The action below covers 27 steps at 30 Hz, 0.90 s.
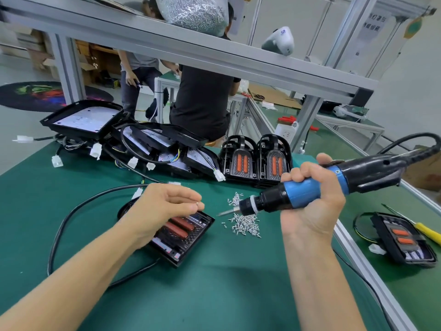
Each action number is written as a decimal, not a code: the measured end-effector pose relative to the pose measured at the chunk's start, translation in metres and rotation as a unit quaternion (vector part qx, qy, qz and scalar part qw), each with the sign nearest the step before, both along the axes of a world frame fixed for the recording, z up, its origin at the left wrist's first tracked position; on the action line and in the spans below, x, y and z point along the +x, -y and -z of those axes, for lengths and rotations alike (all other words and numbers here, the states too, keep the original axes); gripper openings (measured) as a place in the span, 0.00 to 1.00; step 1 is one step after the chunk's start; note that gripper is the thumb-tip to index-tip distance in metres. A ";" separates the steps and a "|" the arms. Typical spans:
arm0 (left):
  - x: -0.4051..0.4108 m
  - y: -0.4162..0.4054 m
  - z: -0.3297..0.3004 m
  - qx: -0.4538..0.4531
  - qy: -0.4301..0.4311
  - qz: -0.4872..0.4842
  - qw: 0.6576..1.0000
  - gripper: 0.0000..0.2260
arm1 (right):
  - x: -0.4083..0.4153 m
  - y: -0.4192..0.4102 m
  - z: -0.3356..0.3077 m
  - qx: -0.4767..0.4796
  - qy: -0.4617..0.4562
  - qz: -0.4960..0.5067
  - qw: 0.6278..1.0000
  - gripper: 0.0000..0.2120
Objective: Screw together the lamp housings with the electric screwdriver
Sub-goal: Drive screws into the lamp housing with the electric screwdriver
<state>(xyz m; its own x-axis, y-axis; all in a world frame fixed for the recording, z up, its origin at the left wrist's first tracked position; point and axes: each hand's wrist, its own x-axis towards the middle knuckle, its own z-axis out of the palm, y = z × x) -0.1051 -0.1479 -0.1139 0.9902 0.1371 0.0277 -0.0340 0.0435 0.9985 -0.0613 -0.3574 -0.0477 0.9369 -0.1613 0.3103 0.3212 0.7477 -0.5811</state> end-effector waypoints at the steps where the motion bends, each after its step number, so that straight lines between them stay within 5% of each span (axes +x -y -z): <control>1: -0.008 -0.005 0.001 -0.024 0.000 -0.007 1.000 0.09 | -0.002 -0.006 -0.002 0.015 0.002 -0.013 1.000 0.12; 8: -0.037 -0.016 0.005 -0.029 0.010 -0.050 0.998 0.10 | -0.013 -0.054 -0.013 0.042 0.013 -0.093 0.995 0.12; 23: -0.039 -0.042 0.014 0.012 0.013 -0.060 0.998 0.09 | -0.005 -0.088 -0.002 -0.011 0.021 -0.093 0.995 0.11; 27: -0.025 -0.058 0.018 0.105 0.015 -0.146 0.983 0.08 | 0.007 -0.099 0.005 -0.033 0.027 -0.075 0.996 0.12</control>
